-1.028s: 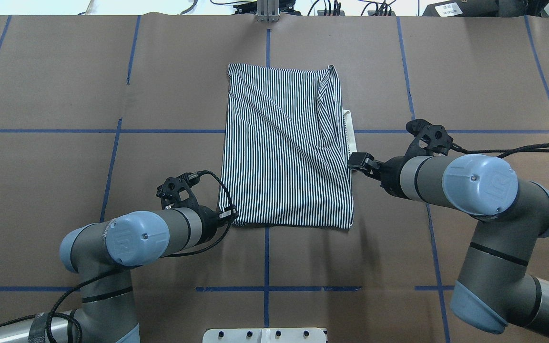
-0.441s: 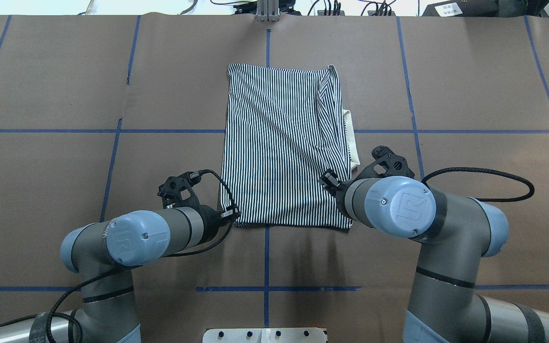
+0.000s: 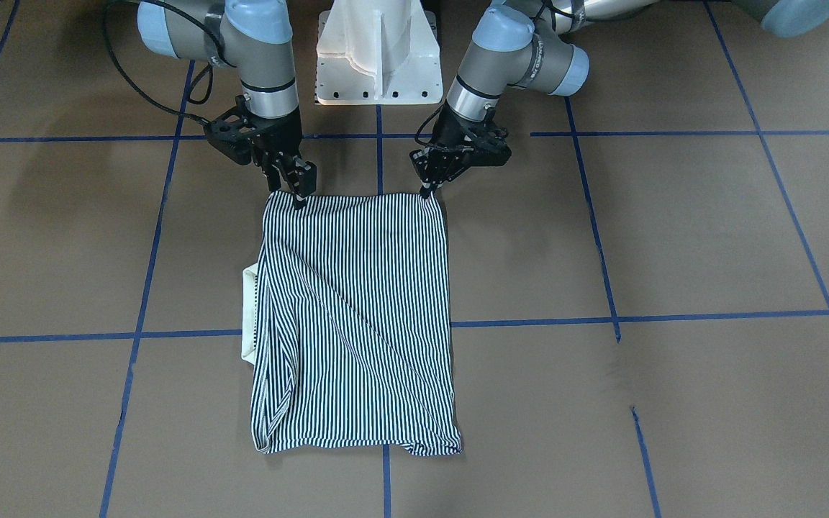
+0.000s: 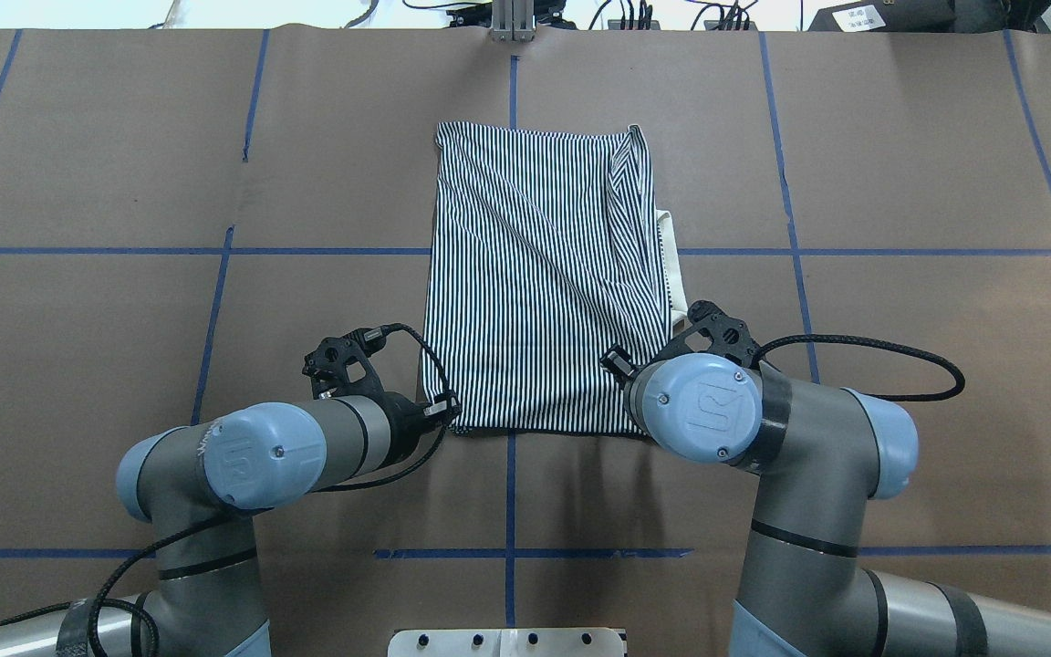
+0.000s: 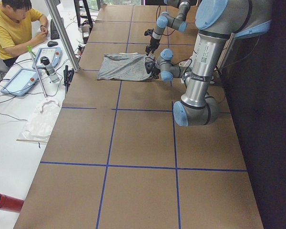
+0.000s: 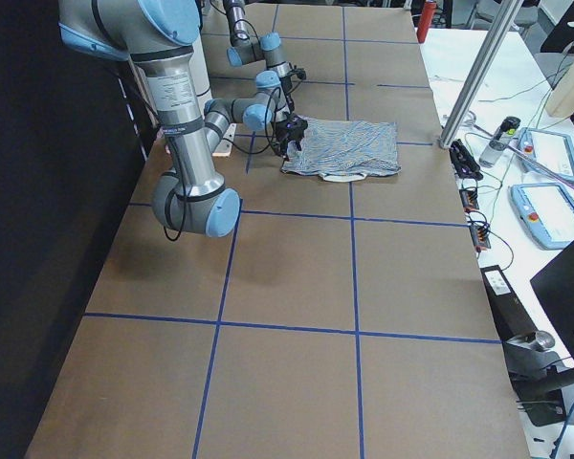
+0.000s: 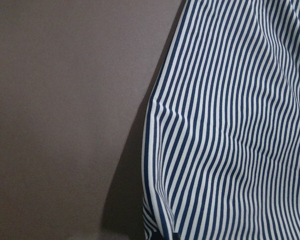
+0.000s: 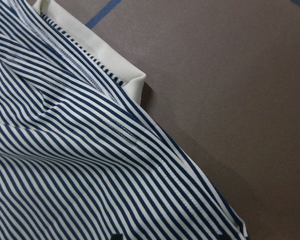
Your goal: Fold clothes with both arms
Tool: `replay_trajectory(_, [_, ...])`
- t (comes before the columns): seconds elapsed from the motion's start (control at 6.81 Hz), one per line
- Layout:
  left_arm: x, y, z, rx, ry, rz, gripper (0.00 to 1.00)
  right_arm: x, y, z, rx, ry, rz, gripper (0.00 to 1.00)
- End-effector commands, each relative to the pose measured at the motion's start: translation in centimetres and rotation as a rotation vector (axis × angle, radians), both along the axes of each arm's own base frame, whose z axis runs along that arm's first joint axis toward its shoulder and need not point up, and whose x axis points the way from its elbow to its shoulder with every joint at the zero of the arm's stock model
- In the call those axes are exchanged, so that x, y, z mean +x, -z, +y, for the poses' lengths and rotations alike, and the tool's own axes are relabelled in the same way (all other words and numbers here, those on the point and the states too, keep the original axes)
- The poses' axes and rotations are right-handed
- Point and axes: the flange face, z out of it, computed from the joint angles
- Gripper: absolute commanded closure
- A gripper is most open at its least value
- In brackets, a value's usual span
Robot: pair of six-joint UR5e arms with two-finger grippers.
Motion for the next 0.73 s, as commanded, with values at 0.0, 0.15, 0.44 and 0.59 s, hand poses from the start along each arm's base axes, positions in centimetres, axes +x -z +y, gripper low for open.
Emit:
replay_trajectory(0.0, [0.0, -0.1, 0.1, 0.0, -0.001, -0.002, 1.0, -1.0, -0.7, -0.6, 0.004, -0.012, 0.05, 0.11])
replay_trajectory(0.15, [0.0, -0.1, 0.0, 0.001, 0.0, -0.002, 1.0, -1.1, -0.4, -0.6, 0.003, -0.013, 0.057, 0.1])
replay_trajectory(0.44, [0.0, -0.2, 0.0, 0.001, 0.0, -0.004, 1.0, -2.7, -0.4, -1.2, -0.006, -0.017, 0.069, 0.1])
replay_trajectory(0.59, [0.0, -0.2, 0.0, 0.001, 0.0, -0.004, 1.0, -3.4, -0.5, -1.5, -0.01, -0.02, 0.077, 0.1])
